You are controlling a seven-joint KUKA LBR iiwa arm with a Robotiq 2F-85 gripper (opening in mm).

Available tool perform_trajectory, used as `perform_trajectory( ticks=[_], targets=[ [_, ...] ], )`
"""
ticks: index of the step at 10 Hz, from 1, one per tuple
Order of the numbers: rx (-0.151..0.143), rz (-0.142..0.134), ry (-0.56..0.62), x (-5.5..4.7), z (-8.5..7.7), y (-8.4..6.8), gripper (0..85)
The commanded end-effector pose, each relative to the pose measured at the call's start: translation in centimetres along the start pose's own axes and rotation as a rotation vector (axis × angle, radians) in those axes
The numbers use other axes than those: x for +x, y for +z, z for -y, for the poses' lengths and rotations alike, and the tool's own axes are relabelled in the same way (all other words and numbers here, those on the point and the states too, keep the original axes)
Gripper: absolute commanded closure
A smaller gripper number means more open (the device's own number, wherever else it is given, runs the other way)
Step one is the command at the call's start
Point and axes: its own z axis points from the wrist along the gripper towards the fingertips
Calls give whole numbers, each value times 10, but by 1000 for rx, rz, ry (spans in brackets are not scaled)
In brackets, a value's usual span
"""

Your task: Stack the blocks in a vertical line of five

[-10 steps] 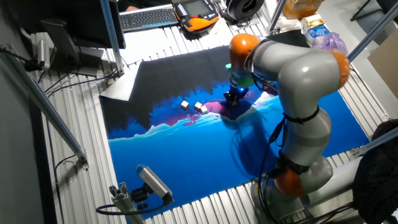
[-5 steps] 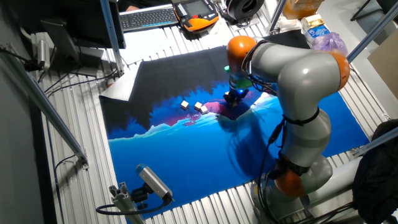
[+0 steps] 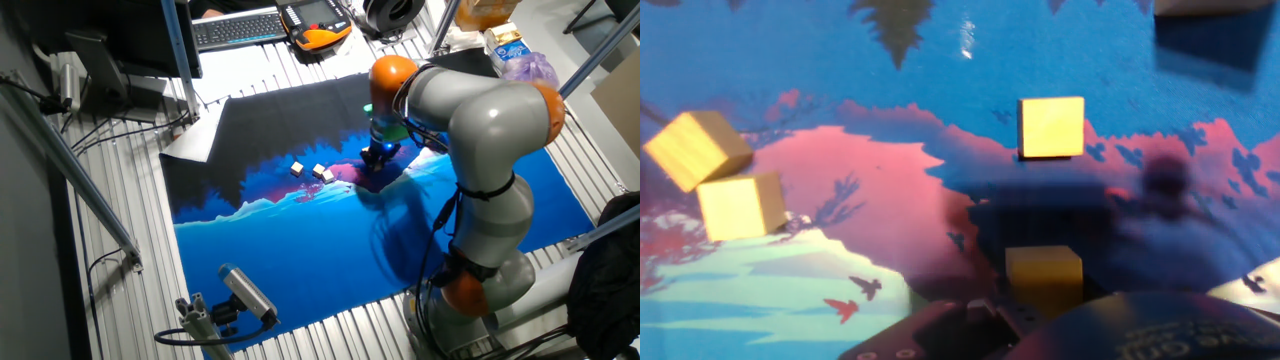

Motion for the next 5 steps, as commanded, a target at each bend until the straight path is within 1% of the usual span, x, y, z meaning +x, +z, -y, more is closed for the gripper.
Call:
perform_trajectory(
  ticks=[1, 2, 3, 4, 5],
  targets=[
    [14, 7, 3, 0, 0, 0, 850],
    [36, -1, 7, 0, 0, 0, 850],
    [45, -3, 11, 11, -1, -1, 850],
    [52, 4, 13, 26, 0, 0, 850],
    [51, 20, 12, 39, -1, 5, 850]
  ],
)
